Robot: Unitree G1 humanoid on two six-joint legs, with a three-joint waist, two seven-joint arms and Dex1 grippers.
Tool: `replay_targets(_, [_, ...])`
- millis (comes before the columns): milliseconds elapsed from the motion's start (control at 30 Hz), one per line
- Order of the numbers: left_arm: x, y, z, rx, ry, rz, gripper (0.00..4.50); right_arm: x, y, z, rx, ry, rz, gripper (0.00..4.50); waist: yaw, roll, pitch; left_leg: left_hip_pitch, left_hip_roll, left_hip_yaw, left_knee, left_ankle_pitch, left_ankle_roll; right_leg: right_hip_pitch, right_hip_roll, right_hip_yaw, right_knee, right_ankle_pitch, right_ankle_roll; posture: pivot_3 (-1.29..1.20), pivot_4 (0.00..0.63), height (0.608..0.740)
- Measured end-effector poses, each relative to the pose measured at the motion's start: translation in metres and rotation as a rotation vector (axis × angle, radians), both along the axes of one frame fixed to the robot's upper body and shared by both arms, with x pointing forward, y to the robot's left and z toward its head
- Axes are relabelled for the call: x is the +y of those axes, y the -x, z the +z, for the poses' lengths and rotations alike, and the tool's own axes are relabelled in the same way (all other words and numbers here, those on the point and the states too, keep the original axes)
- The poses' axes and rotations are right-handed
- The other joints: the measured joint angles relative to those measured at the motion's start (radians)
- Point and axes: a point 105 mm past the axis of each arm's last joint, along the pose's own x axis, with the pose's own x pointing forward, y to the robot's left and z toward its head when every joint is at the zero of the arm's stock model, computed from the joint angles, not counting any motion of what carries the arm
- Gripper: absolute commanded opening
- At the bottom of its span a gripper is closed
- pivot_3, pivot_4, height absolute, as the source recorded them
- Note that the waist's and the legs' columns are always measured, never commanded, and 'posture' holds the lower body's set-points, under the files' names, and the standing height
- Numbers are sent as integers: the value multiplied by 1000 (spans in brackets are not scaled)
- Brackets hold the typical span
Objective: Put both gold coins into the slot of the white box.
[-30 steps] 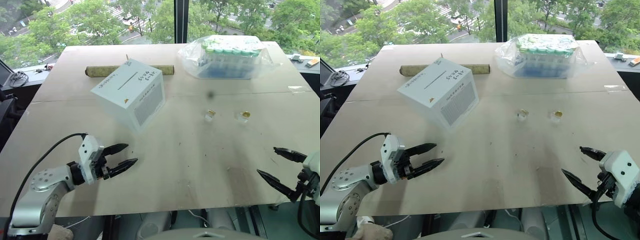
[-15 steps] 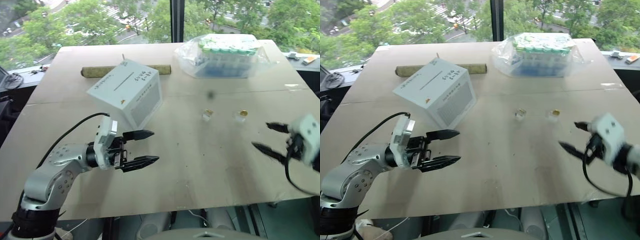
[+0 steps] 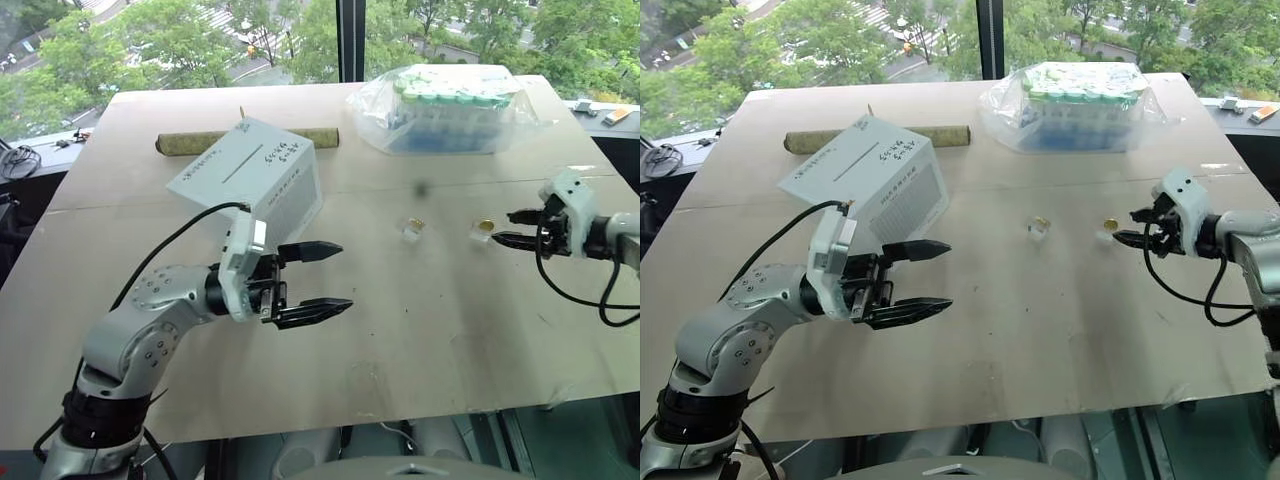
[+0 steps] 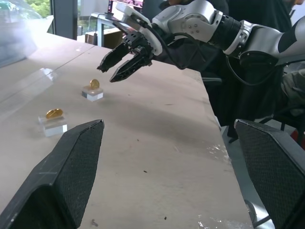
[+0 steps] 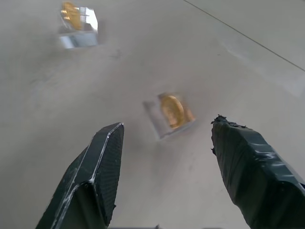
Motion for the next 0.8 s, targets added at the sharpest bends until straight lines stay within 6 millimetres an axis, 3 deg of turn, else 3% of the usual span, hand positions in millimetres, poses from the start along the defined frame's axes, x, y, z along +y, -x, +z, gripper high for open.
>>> replay_targets(233, [-1,2,-2,-3,7,21,4500,6,-20,-12,22,-35,-1,3162,0,0,0,0,0,0,0,0,0,0,0,0,0,0,0,0,150,740])
replay_targets(333, [0,3,-3,-7,3,27,4500,7,-21,-16,37,-23,19,2302,2,0,0,0,0,0,0,0,0,0,0,0,0,0,0,0,150,740])
replay_targets(433, [0,4,-5,1,2,33,4500,10,-20,-18,41,-23,35,915,1,0,0,0,0,0,0,0,0,0,0,0,0,0,0,0,150,740])
replay_targets(800, [1,4,-6,-1,-2,38,4500,10,-20,-18,41,-12,46,915,0,0,0,0,0,0,1,0,0,0,0,0,0,0,0,0,150,740])
